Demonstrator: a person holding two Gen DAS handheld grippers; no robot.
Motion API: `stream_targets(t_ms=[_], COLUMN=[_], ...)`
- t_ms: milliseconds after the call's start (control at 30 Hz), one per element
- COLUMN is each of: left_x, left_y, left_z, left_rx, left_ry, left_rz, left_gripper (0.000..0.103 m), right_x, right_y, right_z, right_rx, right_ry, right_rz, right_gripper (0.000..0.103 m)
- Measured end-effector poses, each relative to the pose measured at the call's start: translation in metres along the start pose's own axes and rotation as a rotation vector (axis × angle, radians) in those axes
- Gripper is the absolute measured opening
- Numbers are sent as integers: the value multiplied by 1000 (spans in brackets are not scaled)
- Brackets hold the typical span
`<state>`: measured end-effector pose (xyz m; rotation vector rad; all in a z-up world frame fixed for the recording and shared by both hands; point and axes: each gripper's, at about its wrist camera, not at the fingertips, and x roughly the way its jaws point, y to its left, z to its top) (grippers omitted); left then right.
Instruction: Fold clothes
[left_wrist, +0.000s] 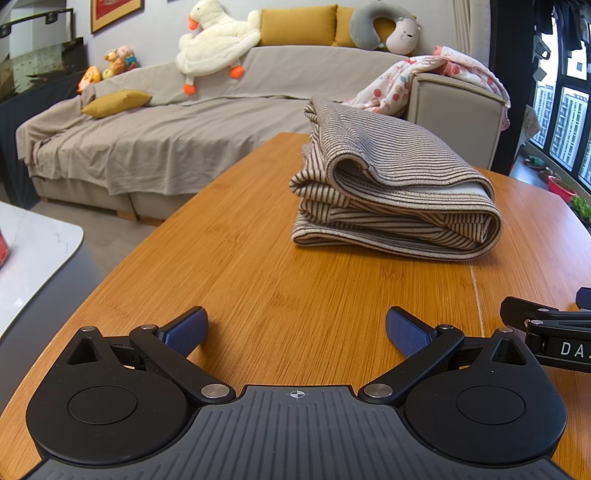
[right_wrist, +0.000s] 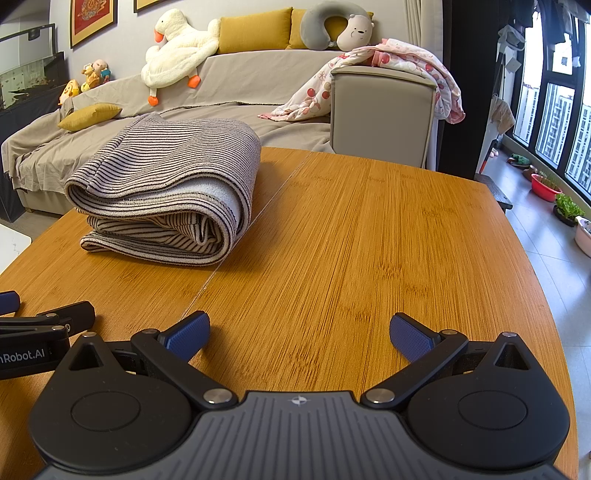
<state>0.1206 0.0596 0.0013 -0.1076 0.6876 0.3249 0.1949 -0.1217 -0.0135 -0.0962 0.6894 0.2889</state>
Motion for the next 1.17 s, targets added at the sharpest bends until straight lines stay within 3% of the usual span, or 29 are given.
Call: stream_targets(t_ms=[1167], left_x=[-2], left_y=[8], left_z=[-1], left_rx=[32], left_ry=[22], left_rz=[-42], left_gripper=[103], right_x=[-3], right_y=[0], right_z=[-2], right_rx=[-12], right_ry=[0], right_rz=[15], right_gripper=[103])
